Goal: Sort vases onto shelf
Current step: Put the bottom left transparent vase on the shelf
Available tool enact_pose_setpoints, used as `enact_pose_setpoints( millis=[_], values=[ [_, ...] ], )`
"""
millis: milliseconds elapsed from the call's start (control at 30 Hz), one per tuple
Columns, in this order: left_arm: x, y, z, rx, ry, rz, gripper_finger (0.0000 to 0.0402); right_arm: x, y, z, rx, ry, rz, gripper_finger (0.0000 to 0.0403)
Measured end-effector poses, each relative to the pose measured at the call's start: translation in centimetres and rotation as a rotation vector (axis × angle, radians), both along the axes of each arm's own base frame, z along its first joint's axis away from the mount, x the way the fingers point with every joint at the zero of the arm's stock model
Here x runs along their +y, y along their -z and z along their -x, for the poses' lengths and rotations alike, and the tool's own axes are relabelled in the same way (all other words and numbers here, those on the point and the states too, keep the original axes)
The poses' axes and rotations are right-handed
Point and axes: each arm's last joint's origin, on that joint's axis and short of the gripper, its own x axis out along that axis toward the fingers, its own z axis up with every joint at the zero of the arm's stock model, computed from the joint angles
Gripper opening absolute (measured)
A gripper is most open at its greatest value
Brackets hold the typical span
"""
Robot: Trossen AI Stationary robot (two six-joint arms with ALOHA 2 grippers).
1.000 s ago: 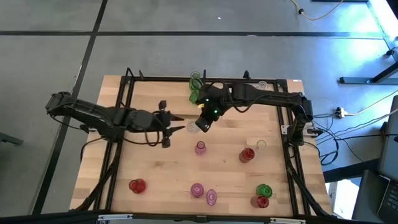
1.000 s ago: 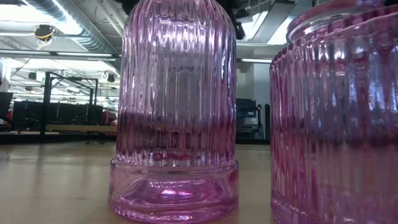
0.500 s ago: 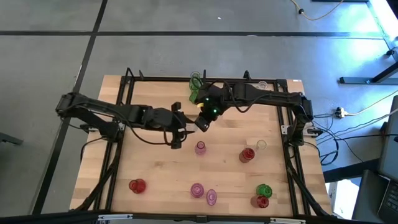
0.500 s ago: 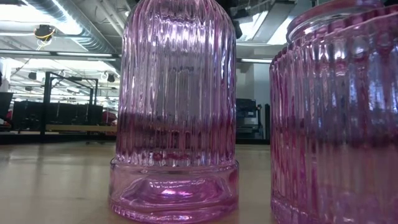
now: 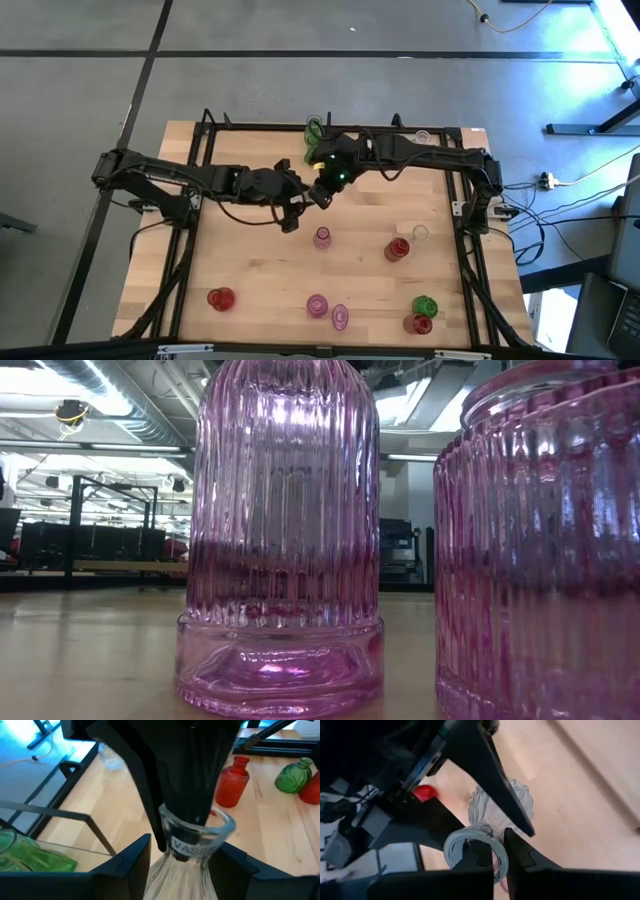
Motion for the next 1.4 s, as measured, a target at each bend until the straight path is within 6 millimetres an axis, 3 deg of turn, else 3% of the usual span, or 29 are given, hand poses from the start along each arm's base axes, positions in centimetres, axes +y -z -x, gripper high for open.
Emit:
enact_pose_setpoints(
  millis=[533, 833, 1067, 1400],
  values=[
    [0.1, 0.3, 0.0, 0.024, 0.008, -0.008, 0.0125, -0.5, 0.4, 0.2, 0.045, 0.018, -0.018, 0.0004],
    [0.4, 0.3, 0.3, 0.032, -0.068, 0.027, 0.0120, -0.8, 0.3, 0.2, 0.041, 0.057, 0.021, 0.0087],
    [0.9, -0.1, 2.6, 0.089, -0.244, -0.001, 0.0109, -1.0, -2.7, 3.2, 0.011, 0.119, 0.135, 0.0144],
    [1.5, -3.0, 5.2, -0.081, -0.436, -0.026, 0.0109, -1.1, -7.4, 7.7, -0.115, 0.216, 0.276, 0.0156]
  ],
)
